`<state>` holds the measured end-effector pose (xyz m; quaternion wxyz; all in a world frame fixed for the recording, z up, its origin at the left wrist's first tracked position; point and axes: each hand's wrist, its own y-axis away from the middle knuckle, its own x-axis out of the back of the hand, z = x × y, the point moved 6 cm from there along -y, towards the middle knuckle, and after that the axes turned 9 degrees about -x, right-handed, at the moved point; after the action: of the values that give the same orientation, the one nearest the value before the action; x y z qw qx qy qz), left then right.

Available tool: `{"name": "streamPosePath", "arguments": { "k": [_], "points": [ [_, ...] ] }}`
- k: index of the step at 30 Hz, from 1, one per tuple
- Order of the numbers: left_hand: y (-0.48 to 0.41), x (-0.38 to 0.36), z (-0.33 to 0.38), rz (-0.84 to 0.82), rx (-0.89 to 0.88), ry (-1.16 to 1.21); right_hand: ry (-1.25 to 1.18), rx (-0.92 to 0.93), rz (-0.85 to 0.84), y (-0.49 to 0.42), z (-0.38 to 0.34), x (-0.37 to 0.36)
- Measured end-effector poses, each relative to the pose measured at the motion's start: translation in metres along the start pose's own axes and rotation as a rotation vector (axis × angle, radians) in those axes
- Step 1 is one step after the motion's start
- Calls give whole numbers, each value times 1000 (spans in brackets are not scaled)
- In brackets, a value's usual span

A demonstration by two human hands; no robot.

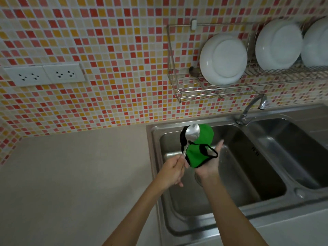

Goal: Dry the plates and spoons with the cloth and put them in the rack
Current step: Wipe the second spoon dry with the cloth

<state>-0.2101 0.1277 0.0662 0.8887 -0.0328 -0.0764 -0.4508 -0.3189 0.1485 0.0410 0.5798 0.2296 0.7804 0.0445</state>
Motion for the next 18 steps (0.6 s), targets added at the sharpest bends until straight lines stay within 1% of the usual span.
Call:
{"name": "streamPosePath", "arguments": {
  "k": [1, 2, 3, 4, 5, 6, 7, 8, 9, 11, 12, 13, 14, 15, 16, 18],
  "points": [
    [-4, -8, -1, -27, 39, -8, 65, 32, 0, 3, -9, -11],
    [-7, -16, -1, -54, 73, -13, 133, 83, -45, 0, -18, -20],
    [-9, -22, 1, -74, 94, -23, 171, 30, -133, 1, -18, -31],
    [-12, -29, 2, -77, 107, -40, 98, -104, -169, -3, -17, -33],
    [-15, -33, 4, -64, 109, -59, 82, -182, -221, -3, -18, -37],
    [-17, -36, 5, -44, 102, -76, 152, -172, -193, -6, -21, -30],
    [-21, -39, 6, -23, 91, -83, 353, -31, -102, -10, -28, -18],
    [-23, -40, 6, -8, 82, -82, 434, 19, -76, -11, -31, -10],
    [-25, -42, 5, 7, 77, -71, 440, 37, -51, -12, -33, -2],
    [-26, -46, 6, 55, 83, -40, 491, 93, 92, -5, -38, 5],
    [-27, -47, 6, 89, 87, -20, 529, 89, 141, 2, -41, 3],
    [-28, -48, 7, 123, 90, -3, 546, 47, 155, 2, -42, 3],
    [-29, -49, 8, 152, 93, 11, 543, 8, 154, 3, -42, 4],
    [-30, -50, 9, 172, 97, 21, 466, -32, 107, 2, -44, 5],
    [-30, -50, 9, 183, 100, 29, 382, -44, 77, 2, -50, 5],
    [-32, -49, 7, 182, 107, 44, 209, -14, 72, -4, -63, 12]
  ]
}}
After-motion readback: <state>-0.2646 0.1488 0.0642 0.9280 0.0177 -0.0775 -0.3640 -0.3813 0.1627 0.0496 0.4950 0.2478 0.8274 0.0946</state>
